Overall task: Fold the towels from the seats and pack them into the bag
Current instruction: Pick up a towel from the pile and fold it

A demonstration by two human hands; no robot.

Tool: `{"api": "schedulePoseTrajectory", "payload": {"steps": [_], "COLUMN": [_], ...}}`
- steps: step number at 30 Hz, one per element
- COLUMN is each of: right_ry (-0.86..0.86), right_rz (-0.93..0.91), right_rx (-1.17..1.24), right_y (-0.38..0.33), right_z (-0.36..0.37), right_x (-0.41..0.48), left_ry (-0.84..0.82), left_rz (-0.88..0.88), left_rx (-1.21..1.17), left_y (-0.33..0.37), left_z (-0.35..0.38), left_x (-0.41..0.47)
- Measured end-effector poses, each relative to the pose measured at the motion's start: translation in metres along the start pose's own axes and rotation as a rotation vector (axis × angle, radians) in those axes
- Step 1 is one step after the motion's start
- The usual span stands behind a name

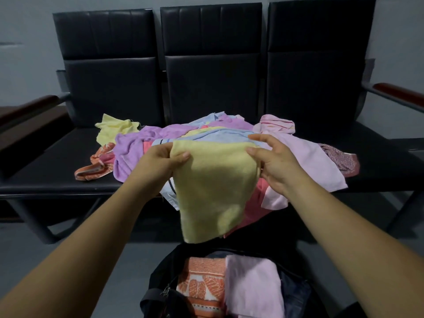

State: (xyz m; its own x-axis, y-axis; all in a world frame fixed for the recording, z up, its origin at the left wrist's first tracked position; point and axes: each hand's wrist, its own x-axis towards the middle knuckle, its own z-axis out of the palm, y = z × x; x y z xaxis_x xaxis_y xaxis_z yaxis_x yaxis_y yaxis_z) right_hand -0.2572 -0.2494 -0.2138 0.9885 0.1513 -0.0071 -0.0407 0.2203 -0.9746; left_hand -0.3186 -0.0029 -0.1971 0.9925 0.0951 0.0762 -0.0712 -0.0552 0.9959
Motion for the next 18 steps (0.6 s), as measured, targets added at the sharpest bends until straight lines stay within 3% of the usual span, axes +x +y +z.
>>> {"api": "schedulePoseTrajectory", "payload": {"steps": [3,6,9,11,15,18], "right_ry": [0.035,0.033,-0.179,-0.289,-0.157,-0.154], "right_rz": [-0.103,-0.092,0.043,0.074,-0.139,-0.227], "right_rx": [-0.241,-0.266,-0.087,-0.121,-0.516,-0.554], "right_y": [0.005,0.003,-0.006,-0.008,-0.010,-0.008], "right_z": [-0.002,0.002,-0.001,-0.007,-0.012,-0.016], "right_x": [0.001,0.001,0.001,0.001,-0.003,-0.002], "left_ry": [0.065,0.125,0.166,0.124,-0.115,-0.046], "left_rz": [0.030,0.036,0.010,-0.003,0.033,0.077], "left_rx": [0.125,0.123,0.084,0.070,0.251,0.307], "left_y": [-0.004,-0.005,-0.006,-0.005,-0.002,-0.006], "left_z": [0.001,0.006,0.007,0.005,0.001,0.005], "left_x": [-0.001,-0.001,0.000,-0.001,-0.003,-0.002]}}
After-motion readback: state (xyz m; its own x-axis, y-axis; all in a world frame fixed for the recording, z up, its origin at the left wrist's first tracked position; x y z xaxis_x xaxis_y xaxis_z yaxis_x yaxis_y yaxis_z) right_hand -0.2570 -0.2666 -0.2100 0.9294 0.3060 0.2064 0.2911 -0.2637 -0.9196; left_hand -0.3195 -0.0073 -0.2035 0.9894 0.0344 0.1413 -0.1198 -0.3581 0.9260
